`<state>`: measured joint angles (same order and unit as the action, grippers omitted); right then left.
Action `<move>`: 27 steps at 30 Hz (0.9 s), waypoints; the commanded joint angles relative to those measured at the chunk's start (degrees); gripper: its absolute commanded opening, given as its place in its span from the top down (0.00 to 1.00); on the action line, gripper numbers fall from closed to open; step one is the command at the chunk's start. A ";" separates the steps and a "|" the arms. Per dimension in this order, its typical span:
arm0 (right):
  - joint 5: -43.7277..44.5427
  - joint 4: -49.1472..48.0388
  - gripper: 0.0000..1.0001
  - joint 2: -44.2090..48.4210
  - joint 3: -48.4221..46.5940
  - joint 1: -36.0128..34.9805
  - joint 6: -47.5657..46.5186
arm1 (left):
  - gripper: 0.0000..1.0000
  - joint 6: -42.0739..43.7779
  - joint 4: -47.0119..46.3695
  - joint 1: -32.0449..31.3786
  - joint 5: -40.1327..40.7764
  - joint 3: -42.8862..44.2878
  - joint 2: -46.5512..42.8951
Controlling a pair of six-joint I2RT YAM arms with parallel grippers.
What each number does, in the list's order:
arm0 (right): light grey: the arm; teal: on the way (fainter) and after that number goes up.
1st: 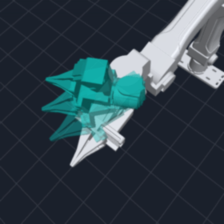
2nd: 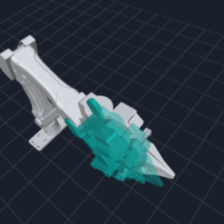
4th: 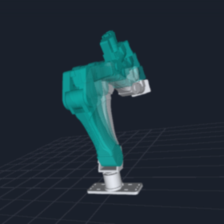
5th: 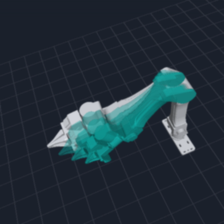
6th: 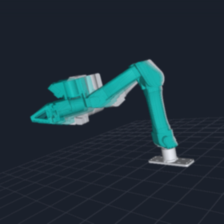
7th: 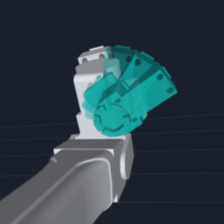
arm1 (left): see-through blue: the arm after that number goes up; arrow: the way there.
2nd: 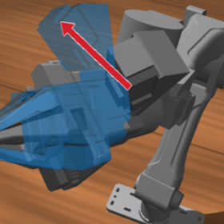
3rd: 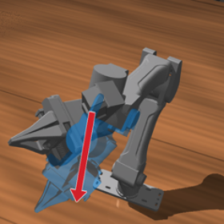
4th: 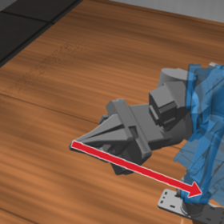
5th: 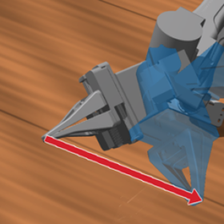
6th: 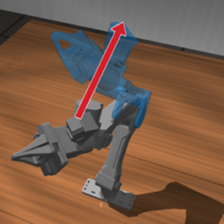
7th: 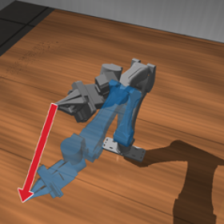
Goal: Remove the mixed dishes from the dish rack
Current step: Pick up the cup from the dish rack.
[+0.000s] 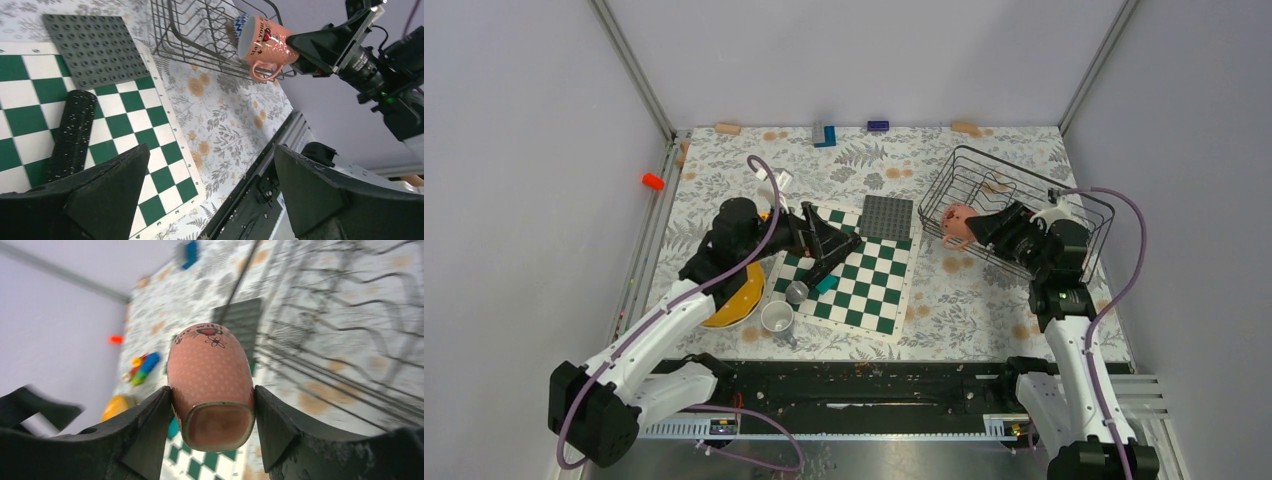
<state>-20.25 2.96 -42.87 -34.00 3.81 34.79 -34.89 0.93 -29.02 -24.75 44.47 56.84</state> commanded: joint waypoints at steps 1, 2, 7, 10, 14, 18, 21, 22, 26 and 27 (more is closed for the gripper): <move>-21.26 -24.90 1.00 -3.13 2.03 0.14 11.66 | 0.01 -2.09 -6.65 0.01 -7.42 0.61 2.73; -24.09 -29.38 1.00 -4.08 2.89 0.06 14.52 | 0.01 -2.49 -7.89 0.01 -8.38 0.55 3.35; -30.83 -44.55 1.00 -7.35 5.73 -0.91 25.35 | 0.01 -4.61 -11.97 -0.50 -11.72 0.29 5.62; -30.74 -44.80 1.00 -7.77 5.83 -3.25 25.80 | 0.01 -5.71 -14.55 -1.92 -12.77 0.54 7.22; -28.71 -41.69 1.00 -8.09 4.37 -9.80 22.46 | 0.01 -7.71 -17.76 -3.88 -13.85 1.15 9.40; -26.84 -40.23 1.00 -9.22 3.16 -14.95 20.77 | 0.02 -9.13 -20.46 -5.53 -14.58 1.23 10.45; -26.48 -40.90 1.00 -10.41 3.04 -16.38 20.89 | 0.03 -9.62 -21.60 -6.02 -14.65 0.86 10.36; -26.31 -41.17 1.00 -10.81 3.12 -16.72 21.06 | 0.03 -9.74 -22.20 -6.17 -14.67 0.60 10.32; -26.48 -43.40 1.00 -12.72 3.10 -18.68 21.84 | 0.04 -9.96 -23.33 -7.03 -15.06 0.31 10.75; -26.44 -43.78 1.00 -13.22 3.06 -19.13 22.05 | 0.06 -10.13 -23.66 -7.32 -15.25 0.35 11.06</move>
<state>-46.74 -34.02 -55.16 -27.81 -13.37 56.01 -44.27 -17.12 -35.42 -37.74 44.47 67.57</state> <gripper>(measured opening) 0.647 0.959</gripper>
